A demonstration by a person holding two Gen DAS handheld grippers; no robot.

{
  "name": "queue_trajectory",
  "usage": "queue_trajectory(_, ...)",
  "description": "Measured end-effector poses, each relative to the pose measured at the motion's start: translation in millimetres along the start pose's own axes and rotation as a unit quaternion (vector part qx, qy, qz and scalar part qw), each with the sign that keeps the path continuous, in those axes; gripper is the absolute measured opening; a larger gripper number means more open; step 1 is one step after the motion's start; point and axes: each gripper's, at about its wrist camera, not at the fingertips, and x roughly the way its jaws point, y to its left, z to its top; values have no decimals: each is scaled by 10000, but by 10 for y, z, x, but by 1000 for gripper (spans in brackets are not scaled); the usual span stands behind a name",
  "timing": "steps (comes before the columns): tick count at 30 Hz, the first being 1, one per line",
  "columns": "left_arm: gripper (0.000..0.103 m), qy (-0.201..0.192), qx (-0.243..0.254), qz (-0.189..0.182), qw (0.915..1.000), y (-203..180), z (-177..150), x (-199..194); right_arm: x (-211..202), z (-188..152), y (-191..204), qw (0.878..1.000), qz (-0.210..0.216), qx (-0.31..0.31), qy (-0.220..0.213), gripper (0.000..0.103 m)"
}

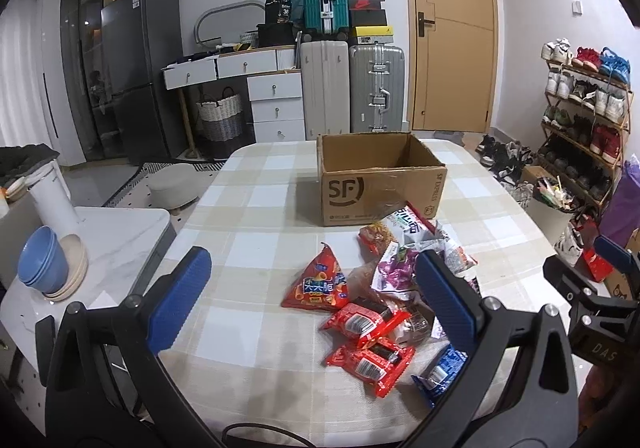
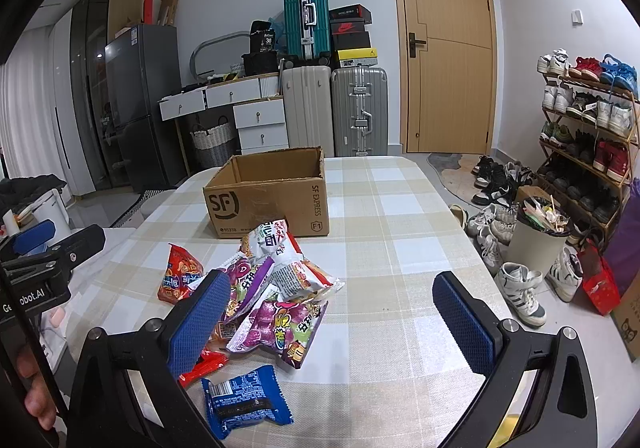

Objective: Organize snacks

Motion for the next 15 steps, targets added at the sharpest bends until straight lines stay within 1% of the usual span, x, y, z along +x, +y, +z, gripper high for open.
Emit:
queue_trajectory(6, 102, 19, 46, 49, 10000, -7, 5, 1, 0, 7, 2, 10000, 10, 6, -3, 103)
queue_trajectory(15, 102, 24, 51, 28, 10000, -10, 7, -9, 1, 4, 6, 10000, 6, 0, -4, 103)
